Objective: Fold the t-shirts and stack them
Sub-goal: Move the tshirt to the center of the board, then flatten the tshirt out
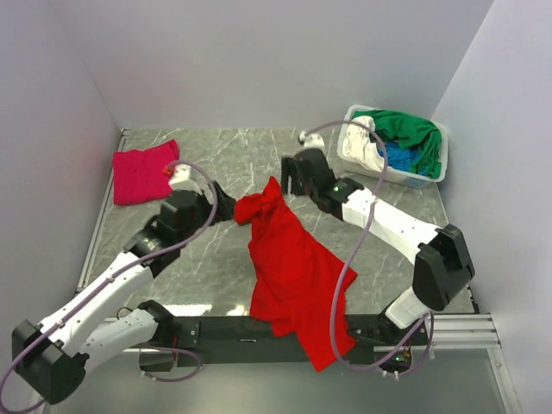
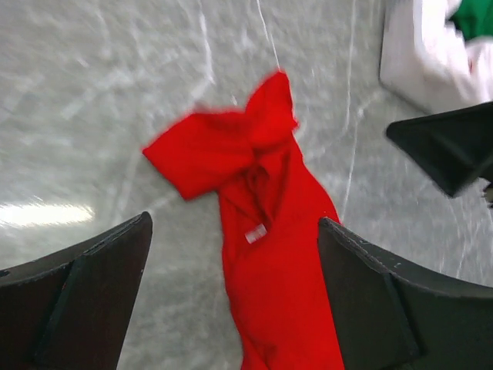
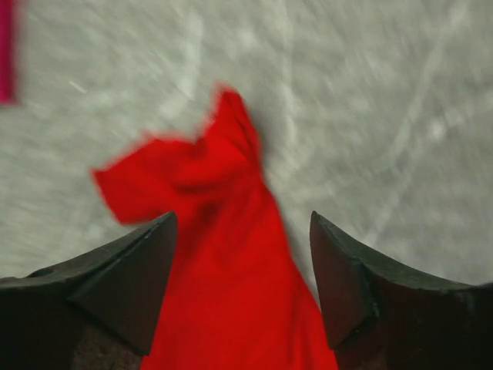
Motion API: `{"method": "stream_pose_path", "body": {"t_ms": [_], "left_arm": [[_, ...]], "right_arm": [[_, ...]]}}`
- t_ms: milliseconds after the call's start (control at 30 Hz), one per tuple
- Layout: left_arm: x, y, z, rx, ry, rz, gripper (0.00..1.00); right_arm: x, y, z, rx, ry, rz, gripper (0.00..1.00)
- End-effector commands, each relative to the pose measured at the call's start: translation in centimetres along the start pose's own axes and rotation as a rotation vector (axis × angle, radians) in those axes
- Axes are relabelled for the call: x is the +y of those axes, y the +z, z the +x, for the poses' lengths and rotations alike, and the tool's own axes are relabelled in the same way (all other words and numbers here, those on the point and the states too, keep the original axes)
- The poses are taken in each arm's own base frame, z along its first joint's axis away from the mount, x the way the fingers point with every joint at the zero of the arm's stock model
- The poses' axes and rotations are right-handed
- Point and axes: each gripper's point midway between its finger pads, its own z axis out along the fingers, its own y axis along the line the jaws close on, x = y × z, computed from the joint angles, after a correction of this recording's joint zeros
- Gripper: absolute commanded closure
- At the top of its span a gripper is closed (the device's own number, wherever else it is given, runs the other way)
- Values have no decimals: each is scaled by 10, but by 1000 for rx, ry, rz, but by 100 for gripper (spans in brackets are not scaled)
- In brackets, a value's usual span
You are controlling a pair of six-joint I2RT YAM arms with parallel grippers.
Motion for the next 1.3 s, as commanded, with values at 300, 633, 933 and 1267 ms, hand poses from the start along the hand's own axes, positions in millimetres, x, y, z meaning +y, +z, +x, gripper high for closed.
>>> {"method": "stream_pose_path", "body": {"t_ms": [300, 633, 933, 1267], "left_arm": [[-19, 11, 143, 266, -67, 16, 15], [-18, 37, 172, 313, -56, -22, 22], [-29, 52, 174, 304, -76, -9, 70], [-39, 88, 87, 156, -62, -25, 99]], "right_arm": [[-60, -41, 92, 66, 109, 96, 22], [-69, -53, 127, 117, 120, 71, 22], [-79, -59, 138, 127, 111, 94, 22], [-83, -54, 141, 143, 97, 125, 22]]}}
